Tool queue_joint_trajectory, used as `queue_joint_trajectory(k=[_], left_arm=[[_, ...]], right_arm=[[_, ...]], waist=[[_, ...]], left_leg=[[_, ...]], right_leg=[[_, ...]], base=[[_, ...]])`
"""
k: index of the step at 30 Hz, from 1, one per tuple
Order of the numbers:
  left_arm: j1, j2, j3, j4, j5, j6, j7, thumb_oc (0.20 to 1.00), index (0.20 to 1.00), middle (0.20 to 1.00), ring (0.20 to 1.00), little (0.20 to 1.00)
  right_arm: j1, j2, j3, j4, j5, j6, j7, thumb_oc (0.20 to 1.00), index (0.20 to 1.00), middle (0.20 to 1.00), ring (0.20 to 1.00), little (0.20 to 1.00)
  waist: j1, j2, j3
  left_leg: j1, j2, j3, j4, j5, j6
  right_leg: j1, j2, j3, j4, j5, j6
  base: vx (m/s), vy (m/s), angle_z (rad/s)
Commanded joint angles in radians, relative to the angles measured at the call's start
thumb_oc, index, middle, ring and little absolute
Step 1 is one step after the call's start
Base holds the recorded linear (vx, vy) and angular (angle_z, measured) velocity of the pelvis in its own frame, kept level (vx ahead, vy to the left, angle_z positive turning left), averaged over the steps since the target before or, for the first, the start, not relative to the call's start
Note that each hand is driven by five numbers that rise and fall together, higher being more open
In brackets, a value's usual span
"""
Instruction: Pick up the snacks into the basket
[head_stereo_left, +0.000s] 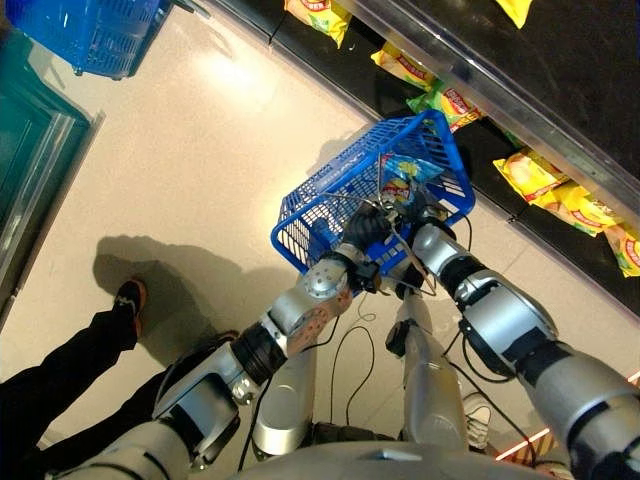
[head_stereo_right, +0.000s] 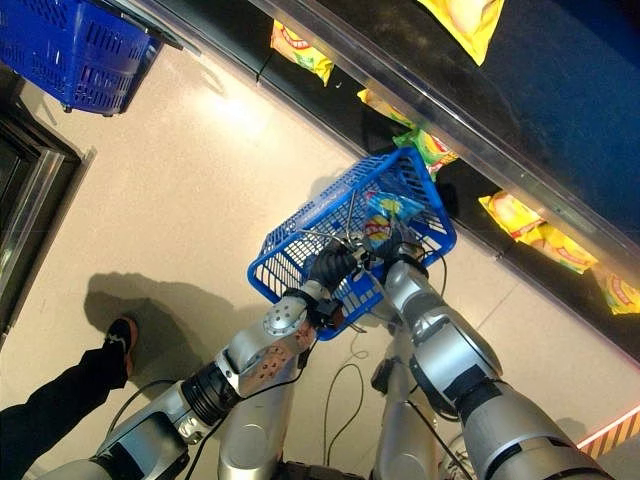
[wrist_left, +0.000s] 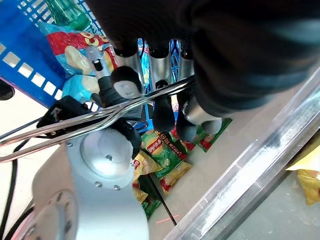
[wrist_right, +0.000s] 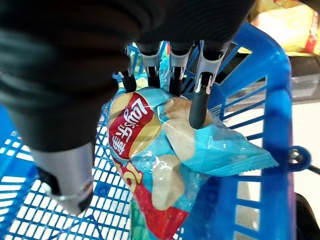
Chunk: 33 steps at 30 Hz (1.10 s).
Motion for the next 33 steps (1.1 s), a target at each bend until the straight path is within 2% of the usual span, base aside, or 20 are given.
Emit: queue_joint_trajectory(k=[1, 5, 7, 8, 12, 16, 18, 19, 20, 21, 22, 23, 26, 29, 32, 33], left_arm=[[-0.074, -0.15, -0.081, -0.239, 0.001, -0.093, -0.083, 0.2, 0.2, 0.2, 0.2, 0.2], [-0.069, -0.136, -0.057, -0.218, 0.028, -0.104, -0.065, 0.2, 0.2, 0.2, 0.2, 0.2], [-0.046, -0.098, -0.001, -0.17, 0.072, -0.113, -0.037, 0.2, 0.2, 0.2, 0.2, 0.2], [-0.046, -0.097, 0.0, -0.17, 0.072, -0.113, -0.037, 0.2, 0.2, 0.2, 0.2, 0.2], [0.066, -0.019, 0.158, 0.037, 0.212, -0.101, 0.006, 0.2, 0.2, 0.2, 0.2, 0.2], [0.151, -0.001, 0.313, 0.303, 0.289, -0.094, 0.042, 0.2, 0.2, 0.2, 0.2, 0.2], [0.183, 0.0, 0.381, 0.451, 0.355, -0.07, 0.042, 0.2, 0.2, 0.2, 0.2, 0.2], [0.21, -0.004, 0.418, 0.53, 0.348, -0.063, 0.028, 0.2, 0.2, 0.2, 0.2, 0.2], [0.225, 0.008, 0.441, 0.569, 0.405, -0.051, 0.024, 0.2, 0.2, 0.2, 0.2, 0.2], [0.225, 0.008, 0.442, 0.569, 0.405, -0.051, 0.024, 0.2, 0.2, 0.2, 0.2, 0.2], [0.264, 0.013, 0.504, 0.68, 0.449, -0.034, 0.015, 0.2, 0.2, 0.2, 0.2, 0.2], [0.277, 0.016, 0.525, 0.749, 0.488, -0.027, 0.004, 0.2, 0.2, 0.2, 0.2, 0.2], [0.313, 0.006, 0.608, 0.919, 0.493, -0.016, -0.024, 0.2, 0.2, 0.2, 0.2, 0.2], [0.315, 0.009, 0.632, 1.081, 0.617, 0.015, -0.004, 0.2, 0.2, 0.2, 0.2, 0.2], [0.35, 0.007, 0.664, 1.171, 0.668, 0.029, -0.034, 0.2, 0.2, 0.2, 0.2, 0.2], [0.371, 0.008, 0.675, 1.21, 0.695, 0.034, -0.05, 0.2, 0.2, 0.2, 0.2, 0.2]], right_arm=[[0.029, 0.057, -0.018, 0.032, 0.042, -0.006, 0.009, 1.0, 1.0, 1.0, 1.0, 1.0], [0.071, 0.065, -0.032, 0.012, 0.074, -0.015, -0.004, 1.0, 1.0, 1.0, 1.0, 1.0], [0.151, 0.069, -0.042, -0.056, 0.139, -0.047, -0.007, 1.0, 1.0, 1.0, 1.0, 1.0], [0.15, 0.069, -0.042, -0.056, 0.139, -0.047, -0.007, 1.0, 1.0, 1.0, 1.0, 1.0], [0.346, 0.035, -0.071, -0.206, 0.233, -0.098, 0.014, 1.0, 1.0, 1.0, 1.0, 1.0], [0.458, -0.005, -0.143, -0.248, 0.262, -0.116, 0.023, 1.0, 1.0, 1.0, 1.0, 1.0], [0.513, -0.013, -0.185, -0.263, 0.266, -0.119, 0.022, 1.0, 1.0, 1.0, 1.0, 1.0], [0.542, -0.021, -0.209, -0.265, 0.278, -0.117, 0.028, 1.0, 1.0, 1.0, 1.0, 1.0], [0.573, -0.027, -0.231, -0.265, 0.279, -0.117, 0.033, 1.0, 1.0, 1.0, 1.0, 1.0], [0.573, -0.027, -0.231, -0.265, 0.279, -0.116, 0.033, 1.0, 1.0, 1.0, 1.0, 1.0], [0.633, -0.032, -0.26, -0.262, 0.262, -0.112, 0.04, 1.0, 1.0, 1.0, 1.0, 1.0], [0.658, -0.034, -0.28, -0.244, 0.257, -0.111, 0.048, 1.0, 1.0, 1.0, 1.0, 1.0], [0.71, -0.037, -0.33, -0.159, 0.248, -0.099, 0.07, 1.0, 1.0, 1.0, 1.0, 1.0], [0.755, -0.03, -0.37, -0.057, 0.239, -0.091, 0.085, 1.0, 1.0, 1.0, 1.0, 1.0], [0.8, -0.034, -0.411, 0.043, 0.218, -0.069, 0.114, 1.0, 1.0, 1.0, 1.0, 1.0], [0.821, -0.033, -0.43, 0.088, 0.203, -0.056, 0.128, 1.0, 1.0, 1.0, 1.0, 1.0]], waist=[[0.012, 0.086, -0.013], [0.003, 0.077, -0.013], [-0.014, 0.056, -0.013], [-0.015, 0.056, -0.013], [-0.061, -0.006, -0.013], [-0.084, -0.044, -0.013], [-0.095, -0.058, -0.024], [-0.103, -0.064, -0.046], [-0.105, -0.066, -0.065], [-0.106, -0.067, -0.067], [-0.114, -0.075, -0.11], [-0.12, -0.08, -0.133], [-0.128, -0.087, -0.21], [-0.134, -0.09, -0.283], [-0.136, -0.086, -0.345], [-0.138, -0.084, -0.383]], left_leg=[[0.034, -0.112, 0.031, -0.052, -0.037, 0.035], [0.048, -0.111, 0.035, -0.052, -0.039, 0.034], [0.076, -0.106, 0.04, -0.052, -0.041, 0.034], [0.075, -0.106, 0.04, -0.052, -0.041, 0.035], [0.155, -0.09, 0.061, -0.051, -0.059, 0.039], [0.246, -0.084, 0.075, -0.043, -0.082, 0.049], [0.301, -0.084, 0.083, -0.038, -0.101, 0.053], [0.319, -0.084, 0.087, -0.038, -0.106, 0.055], [0.34, -0.081, 0.088, -0.036, -0.117, 0.055], [0.337, -0.082, 0.087, -0.036, -0.113, 0.056], [0.373, -0.08, 0.093, -0.037, -0.127, 0.056], [0.396, -0.075, 0.095, -0.036, -0.139, 0.056], [0.437, -0.066, 0.1, -0.038, -0.151, 0.056], [0.477, -0.053, 0.105, -0.045, -0.162, 0.049], [0.506, -0.045, 0.108, -0.049, -0.173, 0.044], [0.526, -0.043, 0.108, -0.051, -0.182, 0.043]], right_leg=[[-0.106, -0.031, 0.039, 0.038, 0.065, 0.069], [-0.09, -0.033, 0.036, 0.036, 0.064, 0.07], [-0.064, -0.028, 0.04, 0.038, 0.06, 0.068], [-0.065, -0.028, 0.04, 0.038, 0.06, 0.068], [0.002, -0.019, 0.053, 0.049, 0.041, 0.065], [0.088, -0.016, 0.055, 0.066, 0.014, 0.061], [0.138, -0.01, 0.064, 0.073, -0.002, 0.058], [0.157, -0.009, 0.066, 0.073, -0.008, 0.057], [0.177, -0.006, 0.066, 0.075, -0.018, 0.056], [0.175, -0.007, 0.065, 0.074, -0.016, 0.056], [0.213, -0.004, 0.066, 0.073, -0.031, 0.056], [0.234, 0.001, 0.071, 0.075, -0.043, 0.055], [0.274, 0.009, 0.075, 0.071, -0.062, 0.05], [0.316, 0.019, 0.08, 0.063, -0.077, 0.049], [0.349, 0.025, 0.08, 0.055, -0.088, 0.049], [0.367, 0.028, 0.084, 0.05, -0.095, 0.05]], base=[[0.0, 0.0, 0.0], [0.0, 0.0, 0.0], [0.0, 0.0, 0.0], [0.0, 0.0, 0.0], [0.06, 0.009, -0.02], [0.08, -0.004, -0.08], [0.11, 0.013, -0.15], [0.16, -0.007, -0.17], [0.11, -0.005, -0.15], [0.18, -0.016, -0.2], [0.18, -0.01, -0.19], [0.25, -0.021, -0.23], [0.19, -0.031, -0.14], [0.17, -0.028, -0.04], [0.17, -0.019, -0.05], [0.13, -0.016, -0.08]])
